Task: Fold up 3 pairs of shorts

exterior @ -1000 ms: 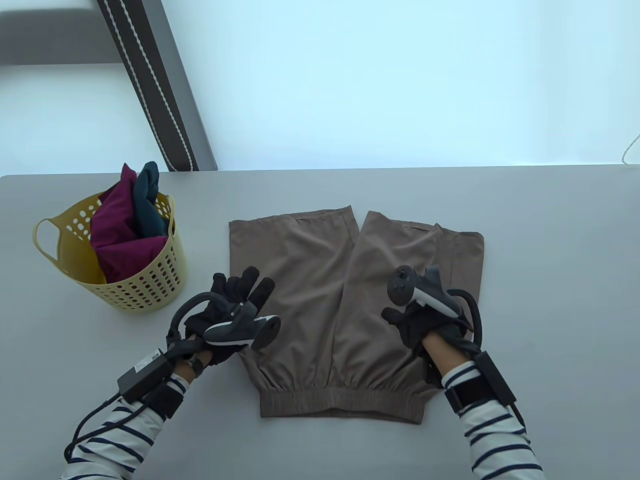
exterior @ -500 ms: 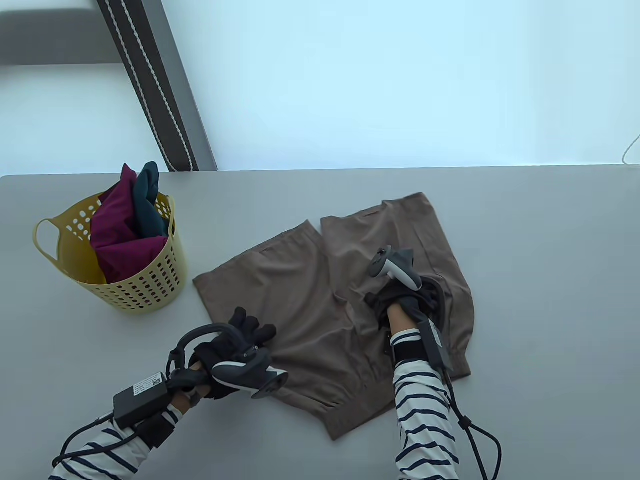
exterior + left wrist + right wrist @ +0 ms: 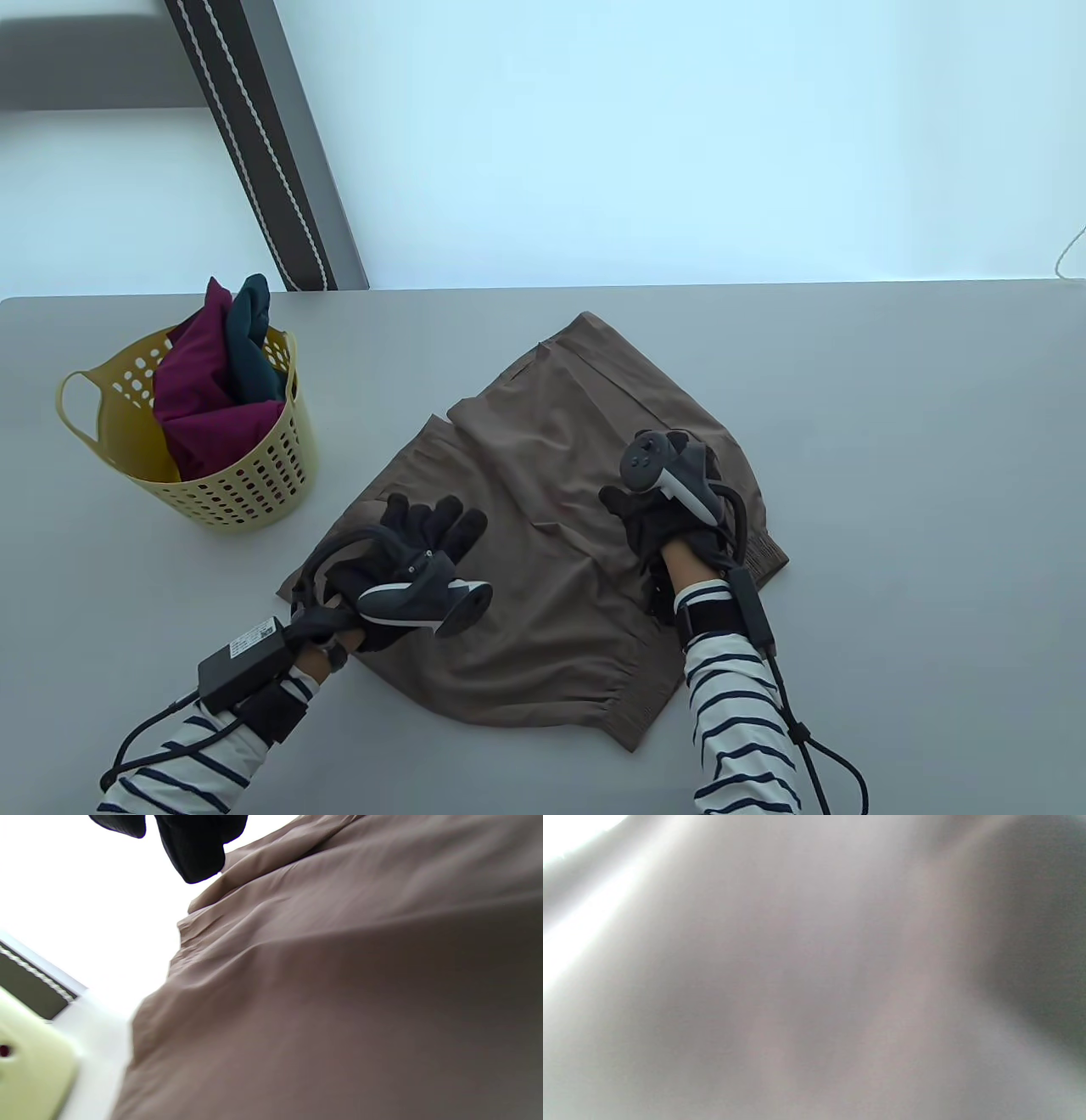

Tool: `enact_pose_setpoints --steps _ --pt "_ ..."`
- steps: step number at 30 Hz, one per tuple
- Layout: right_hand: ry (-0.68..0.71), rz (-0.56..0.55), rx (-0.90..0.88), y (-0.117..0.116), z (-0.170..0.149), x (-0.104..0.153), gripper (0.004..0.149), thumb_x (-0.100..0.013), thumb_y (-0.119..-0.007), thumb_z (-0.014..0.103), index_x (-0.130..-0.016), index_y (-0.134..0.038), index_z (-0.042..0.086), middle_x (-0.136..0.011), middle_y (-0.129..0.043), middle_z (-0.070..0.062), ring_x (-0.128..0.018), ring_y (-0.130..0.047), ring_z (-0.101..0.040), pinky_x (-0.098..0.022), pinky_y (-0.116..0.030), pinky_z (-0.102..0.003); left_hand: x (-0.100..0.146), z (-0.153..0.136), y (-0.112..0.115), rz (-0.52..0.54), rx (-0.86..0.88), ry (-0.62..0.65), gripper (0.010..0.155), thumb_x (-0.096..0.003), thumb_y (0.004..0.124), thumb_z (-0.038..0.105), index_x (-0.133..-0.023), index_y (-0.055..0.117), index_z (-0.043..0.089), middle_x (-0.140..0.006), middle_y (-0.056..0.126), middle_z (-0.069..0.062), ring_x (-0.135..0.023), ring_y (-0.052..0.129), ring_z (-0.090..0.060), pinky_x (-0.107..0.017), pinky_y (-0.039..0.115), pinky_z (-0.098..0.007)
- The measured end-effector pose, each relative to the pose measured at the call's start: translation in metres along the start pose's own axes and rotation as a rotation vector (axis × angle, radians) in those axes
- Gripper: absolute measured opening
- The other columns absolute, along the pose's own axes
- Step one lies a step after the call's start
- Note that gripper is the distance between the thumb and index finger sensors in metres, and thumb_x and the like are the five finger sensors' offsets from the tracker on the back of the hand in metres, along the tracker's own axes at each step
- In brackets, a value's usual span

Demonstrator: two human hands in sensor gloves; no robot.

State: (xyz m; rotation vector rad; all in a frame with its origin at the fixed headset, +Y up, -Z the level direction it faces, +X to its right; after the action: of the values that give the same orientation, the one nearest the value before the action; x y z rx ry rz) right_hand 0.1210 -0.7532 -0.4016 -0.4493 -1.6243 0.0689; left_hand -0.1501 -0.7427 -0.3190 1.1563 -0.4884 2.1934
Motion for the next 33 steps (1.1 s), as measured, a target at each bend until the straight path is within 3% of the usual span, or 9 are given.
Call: enact_pose_setpoints --steps 2,4,7,9,13,16,20,28,33 --pt "-0.036 -0.080 0.081 0.017 -0.006 0.013 0.081 -0.049 -0.050 0.054 -0.104 -0.013 0.007 -0.100 -0.015 -0.031 -0.088 -0.033 -0.060 -0.061 -0.044 -0.061 -0.021 -0.004 0.011 -0.122 -0.083 -0.058 0.081 -0.0524 0.046 0.043 -0.105 0.008 -0.006 -0.117 0.050 -0.027 -0.100 0.079 -0.041 -0.073 0.059 -0.066" --pt "-0.077 -0.090 0.197 0.025 -0.008 0.021 0.075 -0.050 -0.055 0.050 -0.101 -0.049 -0.005 -0.090 -0.066 -0.037 -0.073 -0.080 -0.054 -0.049 -0.073 -0.055 -0.032 -0.006 0.020 -0.194 -0.101 -0.064 0.063 -0.0526 0.049 0.038 -0.109 0.042 0.011 -0.114 0.064 -0.017 -0.096 0.085 -0.037 -0.072 0.061 -0.064" --pt "-0.099 0.157 0.349 0.013 -0.013 0.024 0.070 -0.051 -0.058 0.048 -0.090 -0.071 -0.009 -0.068 -0.092 -0.031 -0.048 -0.103 -0.041 -0.030 -0.087 -0.045 -0.035 -0.010 0.025 -0.193 -0.106 -0.101 0.056 -0.0516 0.051 0.040 -0.103 0.052 0.017 -0.112 0.066 -0.013 -0.095 0.088 -0.032 -0.073 0.064 -0.061" --pt "-0.061 0.318 0.397 -0.005 -0.012 0.018 0.077 -0.050 -0.058 0.049 -0.089 -0.061 -0.017 -0.066 -0.083 -0.040 -0.047 -0.099 -0.047 -0.030 -0.087 -0.046 -0.031 -0.016 0.021 -0.180 -0.110 -0.080 0.053 -0.0508 0.052 0.044 -0.099 0.060 0.024 -0.116 0.057 -0.016 -0.100 0.080 -0.038 -0.073 0.060 -0.064" --pt "-0.125 0.298 0.402 -0.009 -0.007 0.003 0.086 -0.049 -0.056 0.051 -0.094 -0.046 -0.021 -0.076 -0.067 -0.052 -0.059 -0.084 -0.063 -0.040 -0.077 -0.059 -0.015 -0.026 0.022 -0.232 -0.002 0.007 0.051 -0.0482 0.050 0.051 -0.092 0.065 0.028 -0.118 0.050 -0.009 -0.104 0.073 -0.042 -0.074 0.056 -0.066" --pt "-0.146 0.308 0.324 -0.019 -0.009 -0.011 0.090 -0.048 -0.050 0.051 -0.099 -0.016 -0.015 -0.090 -0.025 -0.054 -0.075 -0.040 -0.076 -0.055 -0.050 -0.071 0.005 -0.027 0.028 -0.239 0.083 0.099 0.054 -0.0457 0.048 0.056 -0.091 0.062 0.029 -0.114 0.063 0.001 -0.103 0.079 -0.036 -0.075 0.057 -0.064" --pt "-0.130 0.360 -0.002 -0.033 -0.023 -0.024 0.083 -0.049 -0.038 0.051 -0.091 0.018 0.006 -0.085 0.024 -0.030 -0.073 0.022 -0.057 -0.053 0.002 -0.065 0.030 -0.034 0.050 -0.246 0.347 0.171 0.061 -0.0438 0.046 0.060 -0.098 0.049 0.032 -0.119 0.044 -0.007 -0.106 0.069 -0.040 -0.075 0.052 -0.068" --pt "-0.078 0.248 0.068 -0.030 -0.028 -0.019 0.087 -0.047 -0.038 0.055 -0.089 0.022 0.007 -0.091 0.018 -0.028 -0.080 0.014 -0.056 -0.058 -0.004 -0.064 0.046 -0.029 0.074 -0.205 0.409 0.158 0.072 -0.0392 0.048 0.065 -0.102 0.030 0.033 -0.119 0.027 -0.009 -0.109 0.047 -0.042 -0.075 0.047 -0.069" --pt "0.165 0.004 0.019 0.002 -0.035 0.019 0.089 -0.046 -0.037 0.057 -0.087 0.023 0.005 -0.092 0.016 -0.029 -0.083 0.007 -0.057 -0.059 -0.011 -0.064 0.045 -0.028 0.076 -0.204 0.381 0.172 0.075 -0.0381 0.049 0.066 -0.102 0.029 0.032 -0.119 0.027 -0.011 -0.109 0.048 -0.043 -0.075 0.047 -0.069"
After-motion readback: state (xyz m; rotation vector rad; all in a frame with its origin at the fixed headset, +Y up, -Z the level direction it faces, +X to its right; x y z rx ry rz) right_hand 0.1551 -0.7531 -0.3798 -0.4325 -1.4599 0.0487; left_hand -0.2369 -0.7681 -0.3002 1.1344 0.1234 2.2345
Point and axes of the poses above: the tracker on the back of each hand, its own z axis roughly to the thumb side, its own x axis roughly from the fingertips to the wrist, y = z × x, the point moved 1 cm from there along -x, roughly from the wrist to the fingertips
